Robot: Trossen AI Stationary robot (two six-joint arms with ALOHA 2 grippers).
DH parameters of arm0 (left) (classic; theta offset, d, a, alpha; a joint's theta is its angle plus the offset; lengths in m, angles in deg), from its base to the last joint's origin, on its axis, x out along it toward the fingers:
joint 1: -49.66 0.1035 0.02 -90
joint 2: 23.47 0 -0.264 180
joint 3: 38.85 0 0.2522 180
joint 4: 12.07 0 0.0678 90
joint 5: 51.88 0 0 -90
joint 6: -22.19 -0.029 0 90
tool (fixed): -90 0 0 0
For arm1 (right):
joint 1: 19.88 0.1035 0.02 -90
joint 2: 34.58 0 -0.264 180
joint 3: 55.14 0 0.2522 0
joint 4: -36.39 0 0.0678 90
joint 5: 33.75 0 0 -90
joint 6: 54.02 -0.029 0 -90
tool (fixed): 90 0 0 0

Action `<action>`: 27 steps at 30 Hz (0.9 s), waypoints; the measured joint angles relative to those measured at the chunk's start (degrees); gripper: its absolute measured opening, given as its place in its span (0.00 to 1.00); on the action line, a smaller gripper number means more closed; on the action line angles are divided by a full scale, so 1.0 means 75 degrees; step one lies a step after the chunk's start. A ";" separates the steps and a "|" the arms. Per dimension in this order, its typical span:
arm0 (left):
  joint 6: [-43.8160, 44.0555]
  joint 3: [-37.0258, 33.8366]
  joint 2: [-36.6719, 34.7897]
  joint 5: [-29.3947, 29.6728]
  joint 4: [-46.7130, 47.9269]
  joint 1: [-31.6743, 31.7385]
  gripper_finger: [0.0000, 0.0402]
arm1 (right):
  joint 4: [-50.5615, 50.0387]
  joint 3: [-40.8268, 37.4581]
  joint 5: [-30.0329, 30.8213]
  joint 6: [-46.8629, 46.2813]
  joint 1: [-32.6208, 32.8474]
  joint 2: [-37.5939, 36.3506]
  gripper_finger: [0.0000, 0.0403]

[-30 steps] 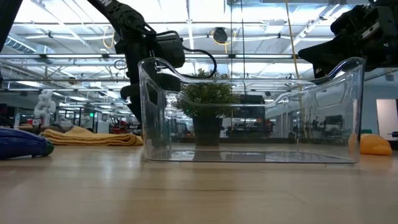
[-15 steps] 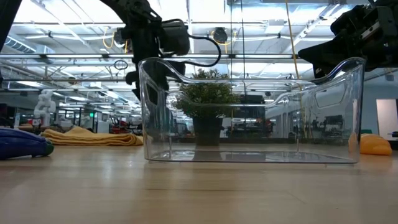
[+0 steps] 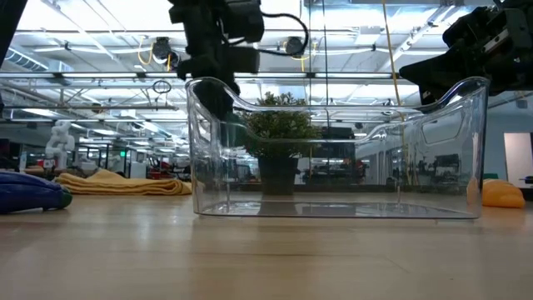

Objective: Pick and placing Produce into tupperware
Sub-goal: Put the watermelon into the transparent bin

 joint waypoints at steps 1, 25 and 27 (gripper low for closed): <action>-0.0044 0.0079 0.0000 0.0000 -0.0006 -0.0025 0.66 | 0.0002 0.0000 0.0000 0.0000 0.0000 0.0000 0.00; 0.0156 0.1332 -0.1852 -0.0552 0.0740 -0.0065 0.66 | 0.0083 0.0000 -0.0001 0.0006 -0.0003 0.0023 0.00; 0.0194 0.1329 -0.2111 -0.0669 0.0726 -0.0073 0.66 | 0.0077 0.0000 0.0000 0.0005 0.0000 0.0030 0.00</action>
